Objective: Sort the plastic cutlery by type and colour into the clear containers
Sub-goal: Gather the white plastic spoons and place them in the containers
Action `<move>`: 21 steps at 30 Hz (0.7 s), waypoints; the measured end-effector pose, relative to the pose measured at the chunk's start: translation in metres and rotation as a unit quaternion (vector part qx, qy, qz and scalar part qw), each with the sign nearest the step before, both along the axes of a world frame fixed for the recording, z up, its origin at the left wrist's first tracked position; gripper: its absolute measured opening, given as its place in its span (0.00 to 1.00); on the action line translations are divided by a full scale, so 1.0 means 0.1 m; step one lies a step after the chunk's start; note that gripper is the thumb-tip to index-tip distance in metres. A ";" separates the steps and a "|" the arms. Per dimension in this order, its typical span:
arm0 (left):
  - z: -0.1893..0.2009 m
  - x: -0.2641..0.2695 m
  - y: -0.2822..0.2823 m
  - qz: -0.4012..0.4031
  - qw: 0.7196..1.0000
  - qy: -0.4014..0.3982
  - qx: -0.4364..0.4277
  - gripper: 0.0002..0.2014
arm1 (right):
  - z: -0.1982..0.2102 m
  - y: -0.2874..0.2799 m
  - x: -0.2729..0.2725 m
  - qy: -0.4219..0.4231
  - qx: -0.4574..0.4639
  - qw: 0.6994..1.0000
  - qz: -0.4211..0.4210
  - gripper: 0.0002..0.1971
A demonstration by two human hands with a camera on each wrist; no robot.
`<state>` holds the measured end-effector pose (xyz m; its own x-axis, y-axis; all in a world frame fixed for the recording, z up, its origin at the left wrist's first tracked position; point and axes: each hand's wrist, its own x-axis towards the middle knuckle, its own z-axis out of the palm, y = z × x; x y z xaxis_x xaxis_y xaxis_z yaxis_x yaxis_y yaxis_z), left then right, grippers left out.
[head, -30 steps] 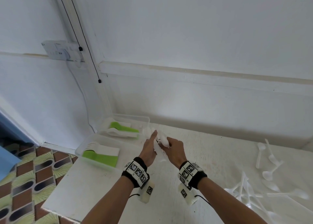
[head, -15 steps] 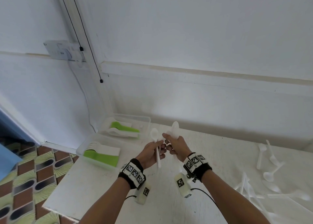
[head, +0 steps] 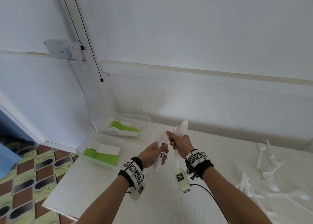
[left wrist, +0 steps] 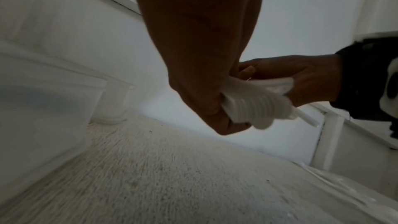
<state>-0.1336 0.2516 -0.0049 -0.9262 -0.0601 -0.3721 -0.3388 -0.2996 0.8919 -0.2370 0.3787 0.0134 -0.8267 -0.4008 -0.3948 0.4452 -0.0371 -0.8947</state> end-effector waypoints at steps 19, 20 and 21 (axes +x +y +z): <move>0.06 -0.04 -0.01 0.054 0.997 -0.035 0.035 0.10 | 0.02 -0.04 0.07 -0.100 -0.038 0.992 0.070 0.11; 0.05 -0.05 -0.01 0.086 0.995 -0.035 0.038 0.09 | 0.02 -0.04 0.07 -0.092 -0.033 0.993 0.068 0.09; 0.04 -0.07 -0.02 0.112 0.992 -0.032 0.043 0.09 | 0.01 -0.05 0.08 -0.071 -0.021 0.995 0.065 0.08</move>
<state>-0.1406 0.2493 -0.0009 -0.8671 -0.2275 -0.4432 -0.3109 -0.4481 0.8382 -0.2289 0.3739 0.0149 -0.7041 -0.5194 -0.4842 0.5701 -0.0069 -0.8215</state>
